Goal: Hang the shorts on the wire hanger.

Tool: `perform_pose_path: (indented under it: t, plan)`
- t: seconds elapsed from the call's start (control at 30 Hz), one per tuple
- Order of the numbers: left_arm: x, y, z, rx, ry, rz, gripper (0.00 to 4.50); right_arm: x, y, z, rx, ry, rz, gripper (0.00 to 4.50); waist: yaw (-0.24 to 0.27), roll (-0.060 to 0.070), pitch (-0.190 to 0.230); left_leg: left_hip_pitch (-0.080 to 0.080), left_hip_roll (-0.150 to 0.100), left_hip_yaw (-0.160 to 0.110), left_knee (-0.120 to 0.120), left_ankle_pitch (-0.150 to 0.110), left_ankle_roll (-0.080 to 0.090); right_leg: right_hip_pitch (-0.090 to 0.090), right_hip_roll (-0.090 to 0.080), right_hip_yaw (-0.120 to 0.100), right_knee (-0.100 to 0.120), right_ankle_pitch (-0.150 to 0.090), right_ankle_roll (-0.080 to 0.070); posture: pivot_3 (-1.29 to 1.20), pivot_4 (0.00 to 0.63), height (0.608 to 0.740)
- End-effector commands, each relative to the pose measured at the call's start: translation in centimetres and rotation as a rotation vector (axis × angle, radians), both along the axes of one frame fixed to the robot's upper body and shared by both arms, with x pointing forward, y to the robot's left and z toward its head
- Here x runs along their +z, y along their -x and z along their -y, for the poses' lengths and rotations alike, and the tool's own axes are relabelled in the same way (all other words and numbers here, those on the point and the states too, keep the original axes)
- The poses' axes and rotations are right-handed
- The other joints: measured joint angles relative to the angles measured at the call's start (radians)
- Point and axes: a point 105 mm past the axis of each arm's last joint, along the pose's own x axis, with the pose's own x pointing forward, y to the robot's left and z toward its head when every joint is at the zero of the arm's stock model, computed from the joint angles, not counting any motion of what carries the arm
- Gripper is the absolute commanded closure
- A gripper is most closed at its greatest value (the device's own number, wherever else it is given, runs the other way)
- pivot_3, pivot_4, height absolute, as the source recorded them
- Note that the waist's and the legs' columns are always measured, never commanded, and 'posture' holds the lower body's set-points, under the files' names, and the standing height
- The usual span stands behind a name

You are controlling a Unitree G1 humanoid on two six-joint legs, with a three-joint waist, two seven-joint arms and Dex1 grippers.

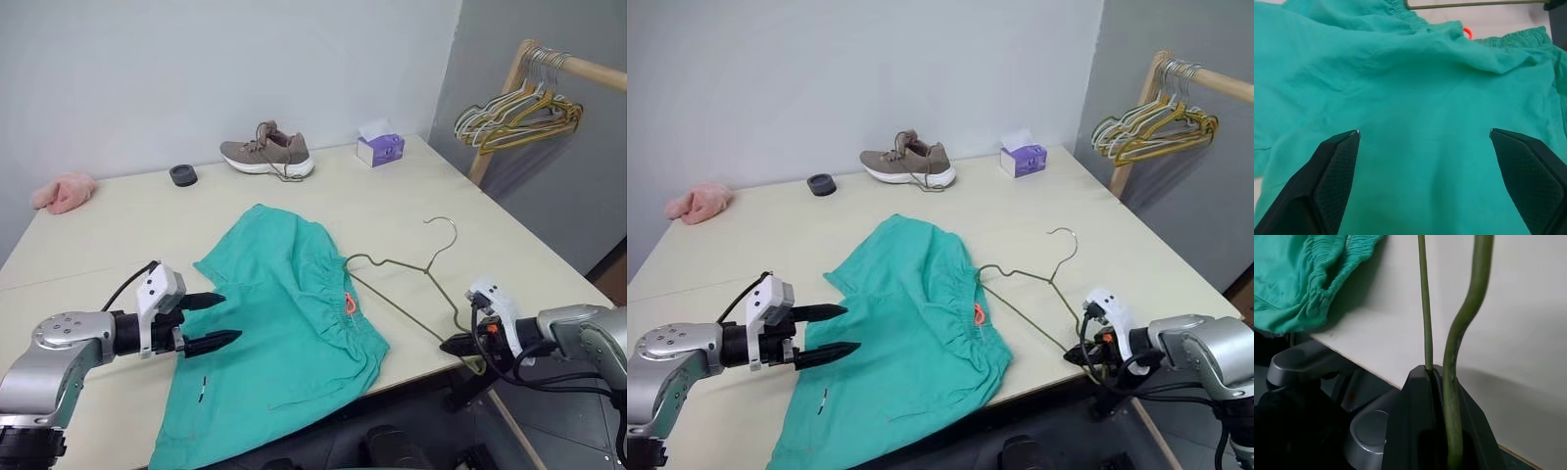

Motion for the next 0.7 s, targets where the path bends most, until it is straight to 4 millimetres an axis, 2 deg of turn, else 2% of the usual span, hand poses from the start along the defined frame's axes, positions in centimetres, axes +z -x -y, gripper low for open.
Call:
perform_pose_path:
  t: [0.03,0.2,0.5,0.7]
  plan:
    - [1.6,-1.5,-1.5,0.087,0.004,0.088,0.02,0.9,-0.1,-0.1,0.018,0.001,0.03,4.5,0.0,0.0,0.0,0.0,0.0,0.0,0.0,0.0,0.0,0.0,0.0,0.0,0.0,0.0,0.0,-0.28,0.0,0.74]
    - [1.6,-1.6,-2.0,0.102,0.006,0.085,0.02,0.8,0.3,0.7,0.001,0.007,0.017,4.5,0.001,0.0,0.0,0.0,0.0,0.0,0.0,0.0,0.0,0.0,0.0,0.0,0.0,0.0,0.0,-0.29,0.0,0.74]
    - [0.8,-0.4,-0.7,0.0,-0.005,0.04,0.02,0.2,0.6,2.0,-0.08,0.01,-0.014,4.5,-0.001,0.0,0.0,0.0,0.0,0.001,0.0,0.0,0.0,0.0,0.0,0.0,0.0,0.0,0.0,-0.3,0.0,0.74]
    - [0.8,-0.6,-0.5,-0.006,-0.011,0.044,0.02,-0.1,0.9,0.6,-0.021,-0.007,-0.021,4.5,-0.003,0.0,0.0,0.0,0.0,0.001,0.0,0.0,0.0,0.0,0.0,0.0,0.0,0.0,0.0,-0.3,0.0,0.74]
